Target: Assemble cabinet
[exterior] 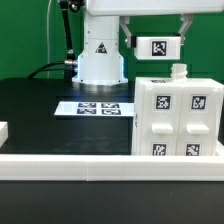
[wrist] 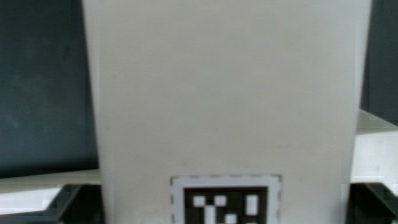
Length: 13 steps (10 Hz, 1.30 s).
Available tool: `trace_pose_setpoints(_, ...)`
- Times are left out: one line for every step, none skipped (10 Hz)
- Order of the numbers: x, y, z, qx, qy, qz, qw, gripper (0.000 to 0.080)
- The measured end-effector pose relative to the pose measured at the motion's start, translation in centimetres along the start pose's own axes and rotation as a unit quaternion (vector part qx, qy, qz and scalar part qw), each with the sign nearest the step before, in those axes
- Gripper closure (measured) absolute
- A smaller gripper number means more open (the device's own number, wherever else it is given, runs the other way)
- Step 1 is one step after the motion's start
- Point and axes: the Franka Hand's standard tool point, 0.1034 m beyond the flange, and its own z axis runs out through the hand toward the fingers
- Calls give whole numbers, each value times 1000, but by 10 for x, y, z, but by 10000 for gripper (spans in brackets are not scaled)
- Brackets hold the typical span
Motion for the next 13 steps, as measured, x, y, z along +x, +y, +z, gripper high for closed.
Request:
trace_pose_setpoints(-1,3,2,3,0,-12,1000,238)
trace_pose_setpoints(-5,16,7,8,-6,-18,1000,238)
trace_pose_setpoints(-3,11,7,8,-7,-6,1000,238)
trace_pose_setpoints(4,-5,5,10,-5,-16,1000,238)
trace_pose_setpoints(11,-16,4,12,-4,-12,1000,238)
trace_pose_setpoints(16,-22,4,12,-2,-13,1000,238)
trace_pose_setpoints(20,-27,4,13,-1,-16,1000,238)
trace_pose_setpoints(24,-30,5,13,0,-18,1000,238)
trace_pose_setpoints(28,-30,8,14,11,-23,1000,238)
trace_pose_setpoints(31,-30,10,14,21,-30,999,238)
trace_pose_setpoints(31,-30,10,14,20,-30,999,237)
trace_pose_setpoints(31,-30,10,14,20,-30,999,237)
trace_pose_setpoints(31,-30,10,13,20,-30,999,237)
